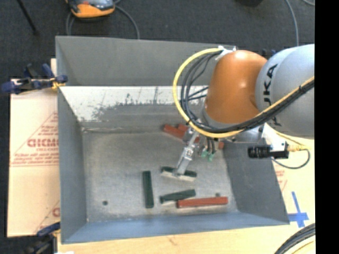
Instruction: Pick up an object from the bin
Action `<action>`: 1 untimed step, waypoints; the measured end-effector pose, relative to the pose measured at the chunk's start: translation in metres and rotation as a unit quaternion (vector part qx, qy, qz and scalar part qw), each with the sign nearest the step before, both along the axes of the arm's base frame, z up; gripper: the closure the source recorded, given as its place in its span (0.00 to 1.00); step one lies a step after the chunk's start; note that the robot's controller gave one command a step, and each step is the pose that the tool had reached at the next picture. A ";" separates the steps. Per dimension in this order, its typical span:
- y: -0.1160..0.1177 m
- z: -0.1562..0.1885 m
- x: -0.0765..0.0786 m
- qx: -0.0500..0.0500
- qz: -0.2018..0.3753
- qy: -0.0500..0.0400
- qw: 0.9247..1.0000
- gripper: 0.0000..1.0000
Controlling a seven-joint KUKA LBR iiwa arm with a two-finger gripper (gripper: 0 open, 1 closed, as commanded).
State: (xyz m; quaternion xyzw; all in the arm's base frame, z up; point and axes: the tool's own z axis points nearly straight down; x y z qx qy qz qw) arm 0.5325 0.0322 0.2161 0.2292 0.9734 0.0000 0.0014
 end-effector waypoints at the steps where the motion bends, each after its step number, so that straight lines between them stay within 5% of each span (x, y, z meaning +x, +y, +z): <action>1: 0.000 0.000 0.000 0.000 0.000 0.000 1.000 0.00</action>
Offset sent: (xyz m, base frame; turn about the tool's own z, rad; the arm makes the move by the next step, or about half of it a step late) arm -0.0053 -0.0305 -0.1134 -0.0434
